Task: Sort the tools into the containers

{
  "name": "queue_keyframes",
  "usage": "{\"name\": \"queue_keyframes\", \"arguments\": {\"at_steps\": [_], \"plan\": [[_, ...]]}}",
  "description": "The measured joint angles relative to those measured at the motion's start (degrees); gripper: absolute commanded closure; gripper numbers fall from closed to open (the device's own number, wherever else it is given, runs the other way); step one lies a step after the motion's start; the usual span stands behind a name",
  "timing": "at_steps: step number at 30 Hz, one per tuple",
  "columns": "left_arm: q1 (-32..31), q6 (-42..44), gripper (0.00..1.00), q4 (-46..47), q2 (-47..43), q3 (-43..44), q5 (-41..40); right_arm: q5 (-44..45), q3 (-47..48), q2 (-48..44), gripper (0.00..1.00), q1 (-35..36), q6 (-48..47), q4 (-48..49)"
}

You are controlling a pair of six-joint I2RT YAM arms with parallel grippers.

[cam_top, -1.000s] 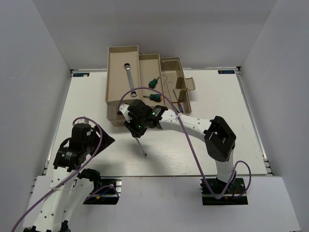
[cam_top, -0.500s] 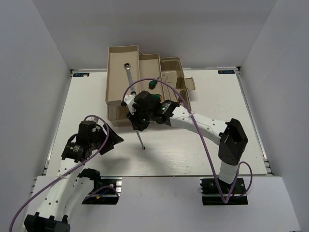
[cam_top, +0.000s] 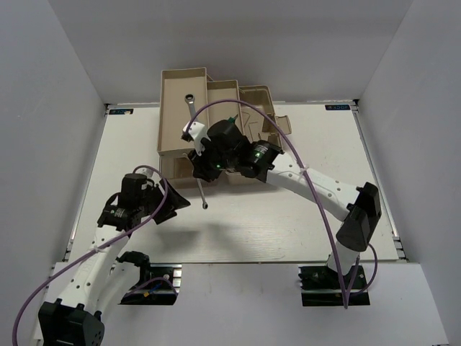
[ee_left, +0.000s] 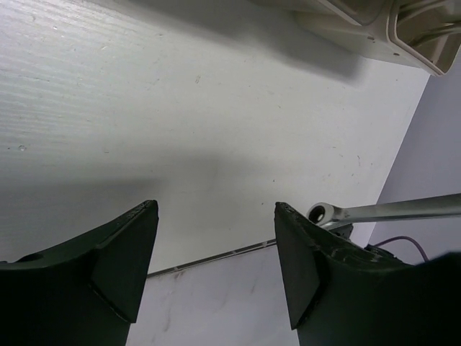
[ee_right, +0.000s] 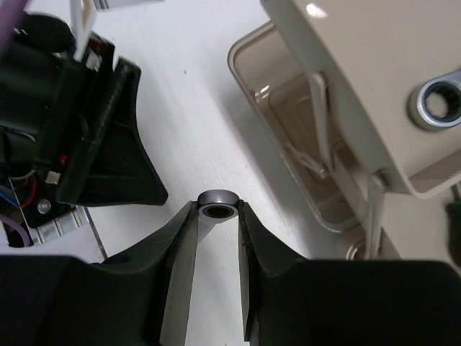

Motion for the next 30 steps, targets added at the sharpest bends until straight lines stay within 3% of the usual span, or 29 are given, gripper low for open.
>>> {"name": "queue_keyframes", "arguments": {"at_steps": [12,21,28,29,30], "plan": [[0.0,0.0,0.26,1.1,1.0,0.9,0.8,0.3,9.9,-0.2,1.00,-3.0,2.4,1.6],[0.0,0.0,0.26,-1.8,-0.2,2.0,0.1,0.5,27.0,8.5,1.00,-8.3,8.0,6.0],[0.0,0.1,0.25,-3.2,-1.6,3.8,-1.8,3.4,29.0,16.2,1.00,-11.3,10.5,12.2],[0.0,0.1,0.25,-3.4,-1.7,4.0,-2.3,3.5,29.2,17.6,0.98,-11.6,10.5,12.9],[0.0,0.2,0.25,-3.5,-1.8,4.3,-2.8,3.5,29.4,19.3,0.89,-11.9,10.6,13.4]]}}
